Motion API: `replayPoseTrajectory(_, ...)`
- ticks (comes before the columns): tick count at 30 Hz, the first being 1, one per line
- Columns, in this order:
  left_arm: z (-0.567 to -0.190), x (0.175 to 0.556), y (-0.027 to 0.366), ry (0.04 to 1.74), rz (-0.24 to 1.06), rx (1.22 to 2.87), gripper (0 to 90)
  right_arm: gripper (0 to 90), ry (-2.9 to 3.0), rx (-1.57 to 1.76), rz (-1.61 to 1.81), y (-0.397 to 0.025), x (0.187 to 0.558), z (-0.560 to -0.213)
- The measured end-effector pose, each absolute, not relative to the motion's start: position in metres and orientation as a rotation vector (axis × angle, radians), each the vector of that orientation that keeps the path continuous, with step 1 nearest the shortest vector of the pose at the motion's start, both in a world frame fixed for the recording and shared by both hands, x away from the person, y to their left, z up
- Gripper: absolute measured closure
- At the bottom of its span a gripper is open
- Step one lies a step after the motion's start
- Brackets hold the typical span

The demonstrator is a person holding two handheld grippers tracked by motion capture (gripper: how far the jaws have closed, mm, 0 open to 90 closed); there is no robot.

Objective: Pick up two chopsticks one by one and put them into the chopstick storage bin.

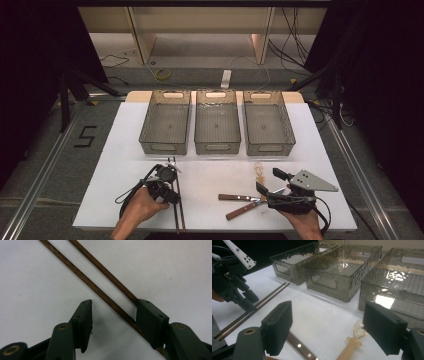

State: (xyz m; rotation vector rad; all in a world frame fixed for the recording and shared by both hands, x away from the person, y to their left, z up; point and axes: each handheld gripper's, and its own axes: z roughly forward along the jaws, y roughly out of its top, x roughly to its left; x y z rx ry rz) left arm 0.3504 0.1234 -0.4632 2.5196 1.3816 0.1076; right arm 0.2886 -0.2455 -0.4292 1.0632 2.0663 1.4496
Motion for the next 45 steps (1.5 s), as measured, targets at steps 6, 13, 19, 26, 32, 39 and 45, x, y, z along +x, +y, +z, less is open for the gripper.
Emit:
replayPoseTrajectory(6,-0.4633,0.3510,0.1251,1.370,0.097,2.528,52.0,24.8,2.067,1.057,1.450,-0.2453,0.2885,-0.4293)
replayPoseTrajectory(13,-0.4633,0.3505,0.1242,1.350,0.122,2.561,56.1,25.0,2.073,1.059,1.442,-0.2452,0.2887,-0.4296)
replayPoseTrajectory(19,-0.4629,0.3518,0.1238,1.340,0.114,2.584,56.4,25.1,2.073,1.061,1.441,-0.2455,0.2886,-0.4296)
replayPoseTrajectory(26,-0.4630,0.3526,0.1215,1.338,0.116,2.599,56.4,25.2,2.074,1.065,1.435,-0.2456,0.2886,-0.4299)
replayPoseTrajectory(32,-0.4626,0.3536,0.1235,1.331,0.119,2.606,62.2,25.2,2.074,1.068,1.433,-0.2456,0.2884,-0.4299)
replayPoseTrajectory(39,-0.4623,0.3540,0.1250,1.329,0.121,2.608,69.0,25.2,2.072,1.065,1.434,-0.2460,0.2881,-0.4297)
replayPoseTrajectory(45,-0.4621,0.3553,0.1281,1.359,0.109,2.582,73.1,25.3,2.074,1.063,1.432,-0.2459,0.2881,-0.4297)
